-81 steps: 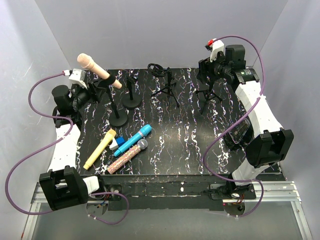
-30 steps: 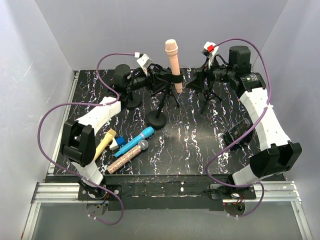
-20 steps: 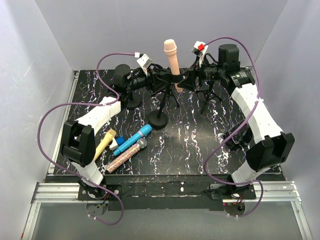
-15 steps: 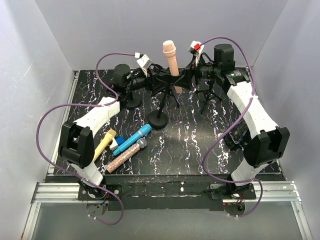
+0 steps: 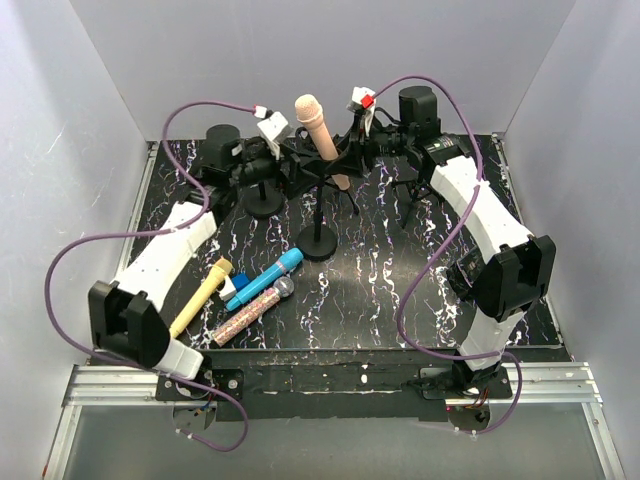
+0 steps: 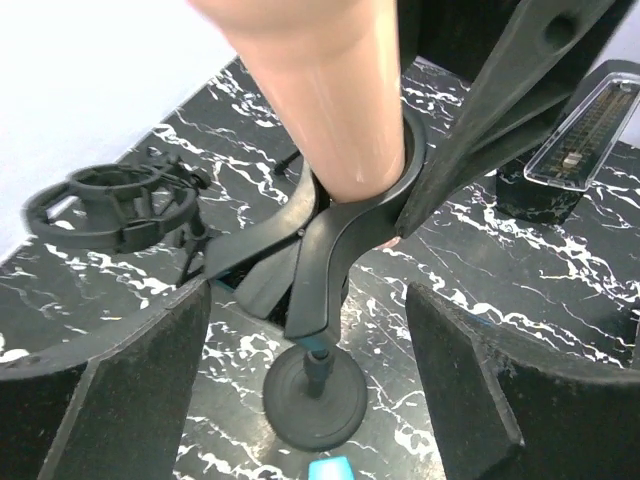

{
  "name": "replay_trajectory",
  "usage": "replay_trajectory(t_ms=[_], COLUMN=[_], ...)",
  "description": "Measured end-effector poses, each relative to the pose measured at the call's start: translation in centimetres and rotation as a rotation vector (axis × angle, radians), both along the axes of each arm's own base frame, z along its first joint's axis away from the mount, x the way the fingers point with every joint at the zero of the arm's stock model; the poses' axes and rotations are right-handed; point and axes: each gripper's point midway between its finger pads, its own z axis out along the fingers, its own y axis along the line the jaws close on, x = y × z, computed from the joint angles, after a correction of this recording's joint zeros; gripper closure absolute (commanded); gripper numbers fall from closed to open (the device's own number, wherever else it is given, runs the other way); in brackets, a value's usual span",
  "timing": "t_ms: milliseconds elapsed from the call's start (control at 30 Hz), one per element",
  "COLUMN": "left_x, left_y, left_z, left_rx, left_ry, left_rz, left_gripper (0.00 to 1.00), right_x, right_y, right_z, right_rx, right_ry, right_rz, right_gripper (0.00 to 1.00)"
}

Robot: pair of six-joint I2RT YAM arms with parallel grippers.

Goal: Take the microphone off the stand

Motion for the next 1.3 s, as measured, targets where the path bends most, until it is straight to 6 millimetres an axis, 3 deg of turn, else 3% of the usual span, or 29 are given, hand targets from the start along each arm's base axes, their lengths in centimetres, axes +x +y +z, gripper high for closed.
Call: replay_trajectory(t_ms=[167, 233, 300, 400, 600, 900, 1033, 1167, 1300], left_x=[-2.1, -2.6, -3.1, -3.2, -2.6, -2.4, -2.4, -2.3, -1.5], left_y=[2.4, 2.8, 2.7, 2.4, 2.0, 2.3, 2.5, 2.4, 2.1], left_z=[4.1, 4.9, 5.1, 4.6, 3.5, 3.6, 3.5, 3.7, 3.8], left_rx=[0.008, 0.004, 0.0, -0.002, -0.018, -0.021, -0.017, -0.022, -0.049], left_ry=[-0.089, -0.111, -0.117, -0.104, -0.081, -0.089, -0.089, -0.104, -0.129], left_rz=[-0.005, -0.014, -0.039, -0.066, -0.083, -0.082, -0.087, -0.093, -0.089], left_gripper=[0.18, 0.18, 0.19, 0.2, 0.2, 0.18, 0.19, 0.23, 0.29], right_x=[-1.0, -1.3, -1.4, -1.3, -1.5, -1.5, -1.4, -1.2, -0.9], right_y=[0.3, 0.2, 0.3, 0.6, 1.4, 3.3, 4.7, 6.0, 6.6], right_z=[-0.2, -0.1, -0.1, 0.1, 1.7, 6.6, 6.9, 6.0, 5.8], right_rx=[-0.005, -0.007, -0.01, -0.009, 0.011, 0.097, 0.11, 0.097, 0.091], right_ry=[-0.042, -0.049, -0.047, -0.048, -0.05, -0.109, -0.109, -0.089, -0.092], right_rz=[0.072, 0.087, 0.093, 0.096, 0.082, 0.056, 0.052, 0.033, -0.002], right_gripper=[0.64, 0.49, 0.34, 0.22, 0.17, 0.18, 0.21, 0.35, 0.61])
